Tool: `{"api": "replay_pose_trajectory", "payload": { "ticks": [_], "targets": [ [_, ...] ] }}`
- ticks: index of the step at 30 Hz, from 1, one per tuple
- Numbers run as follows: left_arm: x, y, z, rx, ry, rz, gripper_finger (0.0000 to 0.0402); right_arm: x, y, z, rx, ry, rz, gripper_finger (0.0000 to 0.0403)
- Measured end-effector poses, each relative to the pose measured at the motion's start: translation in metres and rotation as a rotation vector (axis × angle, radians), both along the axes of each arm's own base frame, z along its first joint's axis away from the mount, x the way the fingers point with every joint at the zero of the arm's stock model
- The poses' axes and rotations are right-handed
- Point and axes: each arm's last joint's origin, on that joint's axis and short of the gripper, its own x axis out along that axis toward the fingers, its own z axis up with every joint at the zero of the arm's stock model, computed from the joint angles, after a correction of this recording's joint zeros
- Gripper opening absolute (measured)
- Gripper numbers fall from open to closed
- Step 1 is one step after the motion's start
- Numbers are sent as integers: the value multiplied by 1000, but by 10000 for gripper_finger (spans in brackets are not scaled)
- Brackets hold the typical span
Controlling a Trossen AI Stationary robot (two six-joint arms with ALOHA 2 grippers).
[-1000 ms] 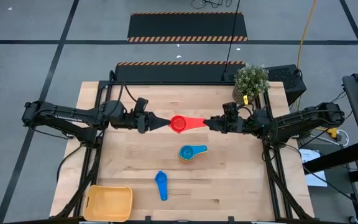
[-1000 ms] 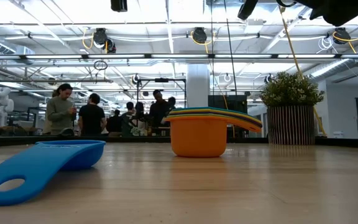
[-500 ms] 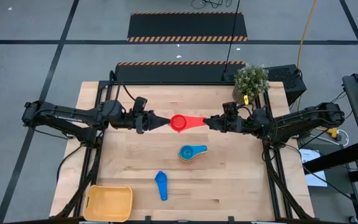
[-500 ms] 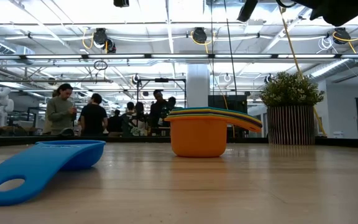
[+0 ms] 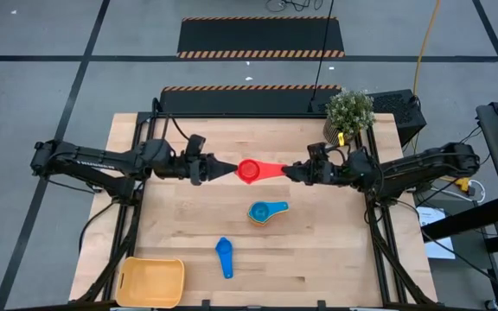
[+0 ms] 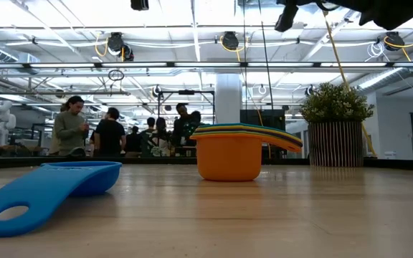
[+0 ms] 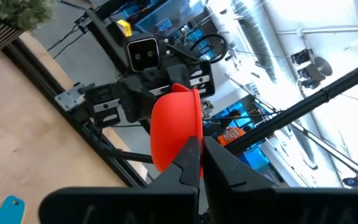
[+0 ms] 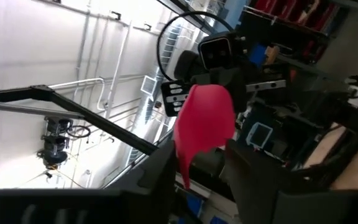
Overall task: Nest measuring cups in basket
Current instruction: Stack the red measuring cup on top of the light blue measuring cup
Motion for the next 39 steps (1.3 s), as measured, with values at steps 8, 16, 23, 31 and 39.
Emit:
{"api": "replay_pose_trajectory", "payload": {
  "ticks": [8,16,23,31,39],
  "targets": [
    [0,-1,-3,-118,35,26,5,-8,-13,-3,118,134,79,198],
    [-1,-4,-12,-245,126,86,8,-14,-25,2,130,132,71,214],
    [1,-8,-15,-292,138,126,9,-14,-27,-2,120,171,112,215],
    [3,-7,-17,-372,139,152,9,-14,-26,-1,120,172,136,212],
    [6,-7,-21,-378,147,169,10,-14,-26,-2,120,181,135,151]
  ]
}}
